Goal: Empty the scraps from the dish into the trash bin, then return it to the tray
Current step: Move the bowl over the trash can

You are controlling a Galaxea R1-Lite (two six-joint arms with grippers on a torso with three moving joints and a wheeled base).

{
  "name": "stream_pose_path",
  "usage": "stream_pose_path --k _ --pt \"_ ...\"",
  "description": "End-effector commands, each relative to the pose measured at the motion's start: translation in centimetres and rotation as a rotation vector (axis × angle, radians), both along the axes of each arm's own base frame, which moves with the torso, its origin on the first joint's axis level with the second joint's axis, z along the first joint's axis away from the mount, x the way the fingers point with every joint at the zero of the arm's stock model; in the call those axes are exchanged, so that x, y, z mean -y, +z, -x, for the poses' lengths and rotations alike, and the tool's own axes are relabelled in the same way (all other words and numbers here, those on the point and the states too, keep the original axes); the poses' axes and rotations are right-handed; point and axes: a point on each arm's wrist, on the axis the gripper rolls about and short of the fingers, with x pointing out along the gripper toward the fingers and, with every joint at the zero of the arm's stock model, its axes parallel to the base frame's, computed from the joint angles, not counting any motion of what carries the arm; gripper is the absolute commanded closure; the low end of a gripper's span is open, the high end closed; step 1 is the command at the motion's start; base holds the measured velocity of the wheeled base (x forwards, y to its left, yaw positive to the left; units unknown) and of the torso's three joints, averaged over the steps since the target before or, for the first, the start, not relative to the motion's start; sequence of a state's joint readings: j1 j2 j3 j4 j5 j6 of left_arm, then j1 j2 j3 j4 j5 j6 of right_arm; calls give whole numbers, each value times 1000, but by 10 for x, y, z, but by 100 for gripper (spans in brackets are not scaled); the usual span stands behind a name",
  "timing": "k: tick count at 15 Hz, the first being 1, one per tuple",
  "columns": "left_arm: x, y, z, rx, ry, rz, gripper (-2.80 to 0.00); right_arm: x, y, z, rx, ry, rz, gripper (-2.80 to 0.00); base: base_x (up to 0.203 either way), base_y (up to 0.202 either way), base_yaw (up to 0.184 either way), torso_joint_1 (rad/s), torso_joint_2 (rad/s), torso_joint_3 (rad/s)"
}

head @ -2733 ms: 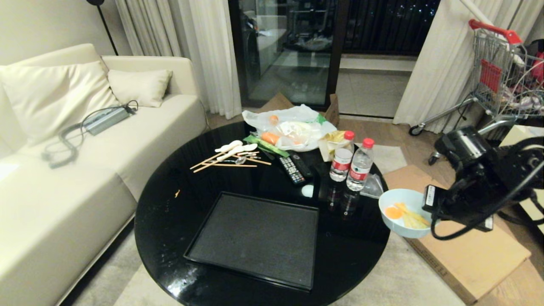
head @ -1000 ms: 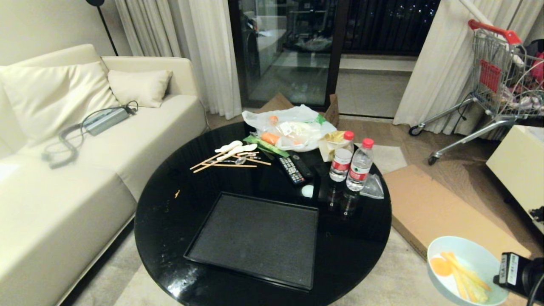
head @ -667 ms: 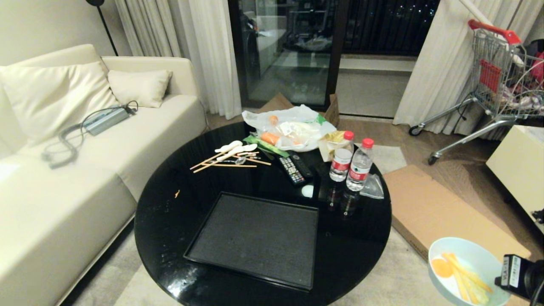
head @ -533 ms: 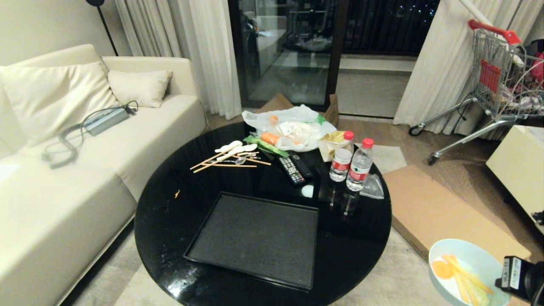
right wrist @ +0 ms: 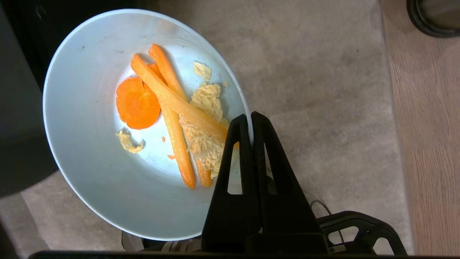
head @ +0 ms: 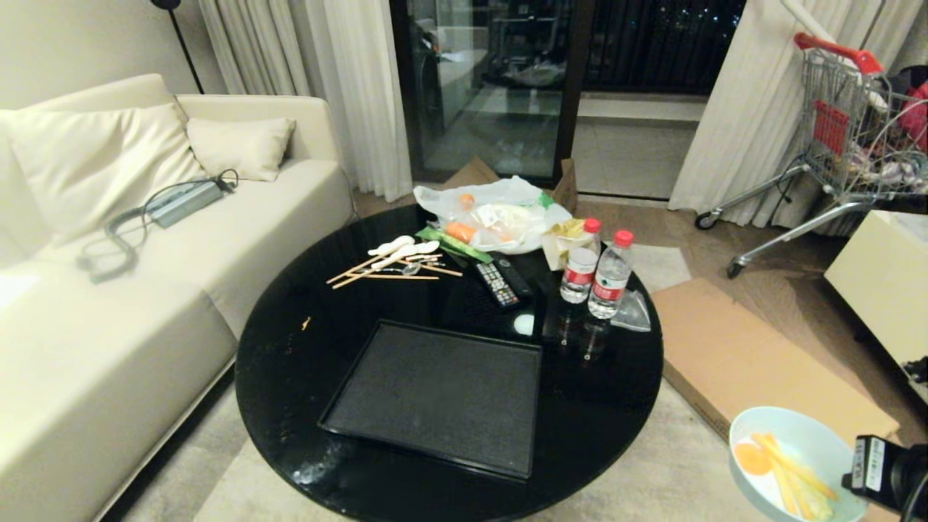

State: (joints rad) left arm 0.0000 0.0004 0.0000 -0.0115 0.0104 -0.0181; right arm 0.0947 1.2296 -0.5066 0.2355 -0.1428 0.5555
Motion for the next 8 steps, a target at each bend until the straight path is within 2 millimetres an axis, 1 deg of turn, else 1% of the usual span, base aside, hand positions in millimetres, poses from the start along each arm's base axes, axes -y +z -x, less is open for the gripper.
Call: stream_pose_path --k 1,6,7,8 --pt "0 0 0 1 0 0 0 0 -3 -2 -18 -1 0 0 -183 0 -2 -2 2 2" --pt "0 0 0 1 0 -1 0 -1 -3 -7 -25 -3 7 0 -184 0 -1 3 2 2" --pt "0 0 0 1 0 -1 0 -1 -2 -7 -24 -3 7 0 -157 0 -1 -2 2 7" --pt "0 0 0 1 0 -1 0 -1 -3 -8 -30 -4 7 0 -65 0 -8 -20 6 2"
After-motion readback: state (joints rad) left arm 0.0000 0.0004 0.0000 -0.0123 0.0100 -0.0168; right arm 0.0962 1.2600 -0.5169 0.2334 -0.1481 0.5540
